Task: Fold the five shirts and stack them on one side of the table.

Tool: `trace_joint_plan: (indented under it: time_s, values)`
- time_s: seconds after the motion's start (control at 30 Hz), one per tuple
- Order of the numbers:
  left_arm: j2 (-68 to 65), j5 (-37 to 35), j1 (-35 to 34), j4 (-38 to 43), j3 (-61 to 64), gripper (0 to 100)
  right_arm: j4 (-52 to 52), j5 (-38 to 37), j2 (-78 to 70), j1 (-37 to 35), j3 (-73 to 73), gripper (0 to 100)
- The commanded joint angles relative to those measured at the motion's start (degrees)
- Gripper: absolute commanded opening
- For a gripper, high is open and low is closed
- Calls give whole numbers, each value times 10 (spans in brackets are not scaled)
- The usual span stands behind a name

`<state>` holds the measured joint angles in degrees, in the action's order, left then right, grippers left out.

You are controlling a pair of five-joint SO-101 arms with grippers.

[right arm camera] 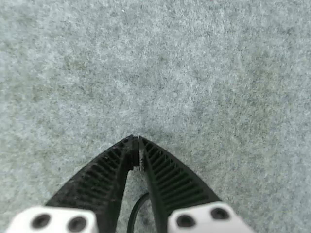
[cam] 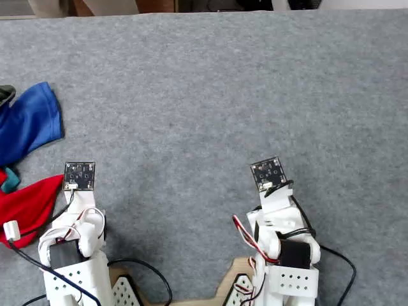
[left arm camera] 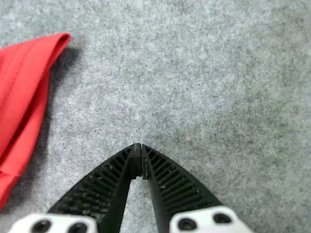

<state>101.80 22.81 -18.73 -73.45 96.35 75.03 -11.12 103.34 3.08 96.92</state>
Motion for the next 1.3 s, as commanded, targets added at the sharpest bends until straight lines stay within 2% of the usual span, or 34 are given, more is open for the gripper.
trace_joint_plan:
  time_s: [0.0, 0.9, 1.03, 1.27]
  values:
    - [25, 3, 7, -3, 7, 21, 2, -4, 57, -7, 0, 6]
    - [25, 4, 2, -3, 1, 21, -9, -4, 57, -21, -1, 6]
    - [25, 5, 0, -5, -66, 21, -11, -6, 57, -3, -37, 6]
    - [22, 33, -56, 0, -285, 22, -11, -8, 51, 6, -247, 6]
